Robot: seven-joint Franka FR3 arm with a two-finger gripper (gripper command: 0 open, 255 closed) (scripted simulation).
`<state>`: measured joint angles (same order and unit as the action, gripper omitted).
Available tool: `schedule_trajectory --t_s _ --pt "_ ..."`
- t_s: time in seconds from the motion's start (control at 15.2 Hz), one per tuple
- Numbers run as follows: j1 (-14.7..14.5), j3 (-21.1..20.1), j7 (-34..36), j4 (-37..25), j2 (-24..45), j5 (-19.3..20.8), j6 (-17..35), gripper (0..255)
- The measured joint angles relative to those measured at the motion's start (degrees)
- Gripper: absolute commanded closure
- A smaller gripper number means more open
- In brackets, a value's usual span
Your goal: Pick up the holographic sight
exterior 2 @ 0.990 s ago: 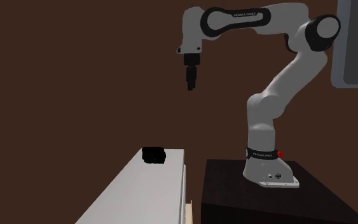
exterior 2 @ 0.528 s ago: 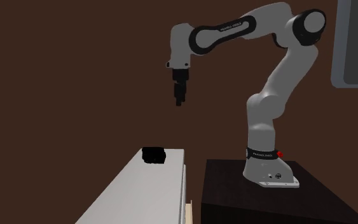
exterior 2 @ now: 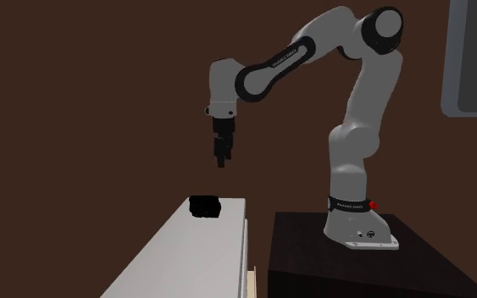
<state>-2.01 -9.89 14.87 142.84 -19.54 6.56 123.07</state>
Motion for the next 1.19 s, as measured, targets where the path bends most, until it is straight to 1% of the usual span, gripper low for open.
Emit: schedule_trajectory --t_s 0.2,0.4,0.66,1.19 --pt "-0.03 -1.43 2.74 -1.51 6.58 1.1 4.74 0" --pt "0.33 -2.09 4.99 -3.31 13.37 3.07 9.45 0" --pt "0.24 -2.62 8.17 -6.41 21.32 5.91 13.82 0" --pt "-0.11 -2.19 11.63 -6.52 27.48 9.48 19.38 0"
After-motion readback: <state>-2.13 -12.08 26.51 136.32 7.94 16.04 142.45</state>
